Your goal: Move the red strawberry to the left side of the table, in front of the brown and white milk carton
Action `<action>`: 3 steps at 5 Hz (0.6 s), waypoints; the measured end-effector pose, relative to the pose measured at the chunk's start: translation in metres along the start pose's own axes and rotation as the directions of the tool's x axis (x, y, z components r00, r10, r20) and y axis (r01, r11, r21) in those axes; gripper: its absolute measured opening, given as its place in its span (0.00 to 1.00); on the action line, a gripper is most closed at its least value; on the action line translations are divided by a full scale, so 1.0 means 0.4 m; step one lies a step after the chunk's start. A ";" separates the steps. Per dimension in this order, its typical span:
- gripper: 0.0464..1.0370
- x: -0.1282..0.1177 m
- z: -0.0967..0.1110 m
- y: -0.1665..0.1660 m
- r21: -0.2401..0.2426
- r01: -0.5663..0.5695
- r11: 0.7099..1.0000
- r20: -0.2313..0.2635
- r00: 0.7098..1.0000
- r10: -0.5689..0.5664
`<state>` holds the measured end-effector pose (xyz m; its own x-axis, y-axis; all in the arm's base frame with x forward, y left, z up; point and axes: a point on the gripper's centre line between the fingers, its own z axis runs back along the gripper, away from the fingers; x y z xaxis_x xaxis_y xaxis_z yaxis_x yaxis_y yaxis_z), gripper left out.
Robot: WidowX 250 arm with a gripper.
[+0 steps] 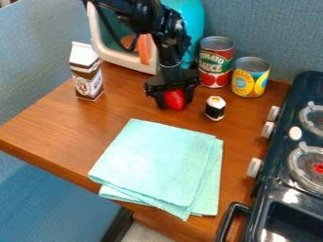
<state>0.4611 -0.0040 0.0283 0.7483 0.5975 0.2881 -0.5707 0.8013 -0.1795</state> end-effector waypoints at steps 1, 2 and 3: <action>0.81 -0.004 -0.002 0.000 0.008 0.000 1.000 0.005 1.000 0.000; 0.80 -0.030 0.014 0.035 0.030 -0.115 0.993 0.041 0.993 0.114; 0.80 -0.058 0.044 0.030 -0.013 0.033 0.999 -0.037 0.999 -0.033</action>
<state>0.4310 -0.0089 0.0361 0.7787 0.5712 0.2593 -0.5416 0.8208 -0.1817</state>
